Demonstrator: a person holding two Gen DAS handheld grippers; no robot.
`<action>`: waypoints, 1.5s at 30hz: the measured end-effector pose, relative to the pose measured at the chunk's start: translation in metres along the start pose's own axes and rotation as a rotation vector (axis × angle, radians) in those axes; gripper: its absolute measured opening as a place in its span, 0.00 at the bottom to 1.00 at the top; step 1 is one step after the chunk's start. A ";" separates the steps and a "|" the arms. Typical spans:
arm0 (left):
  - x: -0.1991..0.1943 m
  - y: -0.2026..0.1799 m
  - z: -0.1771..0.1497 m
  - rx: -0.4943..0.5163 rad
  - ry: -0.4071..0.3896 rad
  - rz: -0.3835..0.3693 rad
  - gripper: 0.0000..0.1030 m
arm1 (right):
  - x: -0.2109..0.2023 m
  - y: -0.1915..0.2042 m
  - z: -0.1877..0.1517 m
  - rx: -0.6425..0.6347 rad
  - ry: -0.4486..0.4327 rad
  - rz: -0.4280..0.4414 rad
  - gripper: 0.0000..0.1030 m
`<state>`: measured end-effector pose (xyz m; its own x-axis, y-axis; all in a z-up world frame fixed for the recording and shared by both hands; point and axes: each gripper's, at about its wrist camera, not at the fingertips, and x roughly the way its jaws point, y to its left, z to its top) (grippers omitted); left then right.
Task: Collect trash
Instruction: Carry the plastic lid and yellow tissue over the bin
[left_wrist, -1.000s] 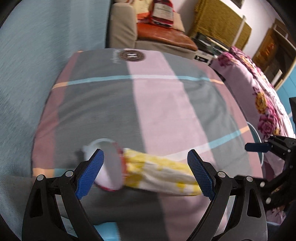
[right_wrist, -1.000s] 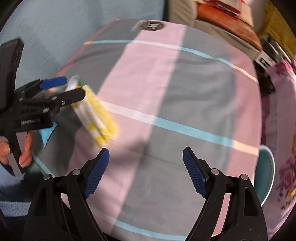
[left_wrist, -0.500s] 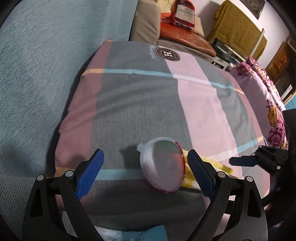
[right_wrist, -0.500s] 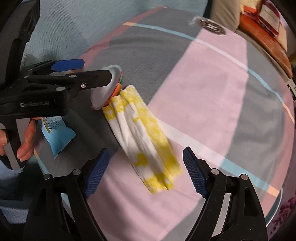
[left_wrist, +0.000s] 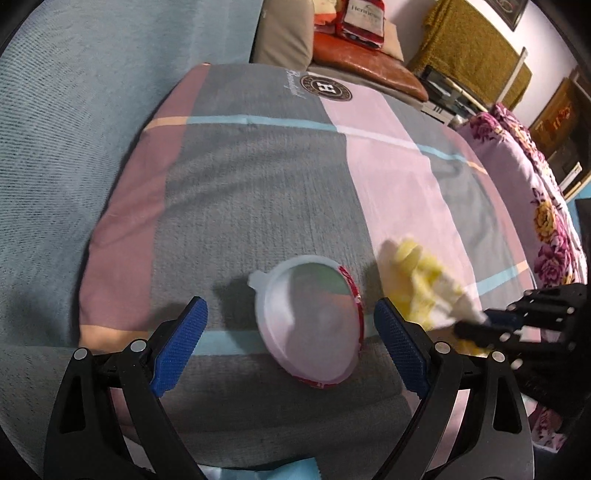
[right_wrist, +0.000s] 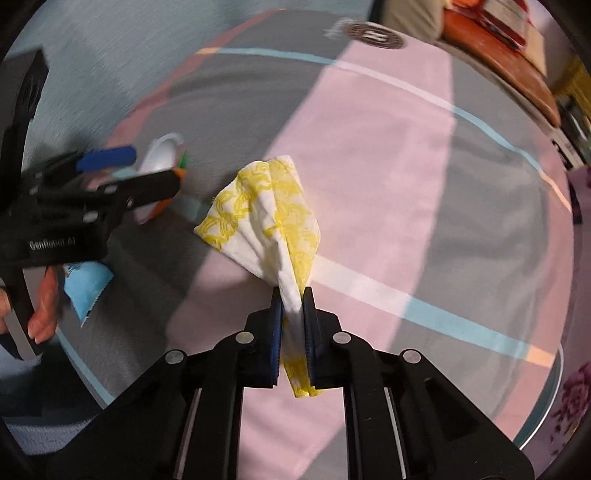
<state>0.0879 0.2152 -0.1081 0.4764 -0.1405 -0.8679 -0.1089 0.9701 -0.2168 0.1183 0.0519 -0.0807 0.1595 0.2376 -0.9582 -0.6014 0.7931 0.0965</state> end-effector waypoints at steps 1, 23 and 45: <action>0.002 -0.002 -0.001 0.003 0.002 0.002 0.89 | -0.003 -0.004 -0.002 0.015 -0.005 0.001 0.10; -0.010 -0.110 0.006 0.193 -0.043 -0.005 0.56 | -0.061 -0.112 -0.071 0.298 -0.135 0.006 0.10; -0.001 -0.295 -0.004 0.450 -0.025 -0.071 0.56 | -0.115 -0.228 -0.187 0.573 -0.305 -0.010 0.10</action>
<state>0.1158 -0.0715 -0.0447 0.4908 -0.2103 -0.8455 0.3119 0.9485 -0.0549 0.0909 -0.2607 -0.0429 0.4287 0.3099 -0.8486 -0.0987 0.9498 0.2970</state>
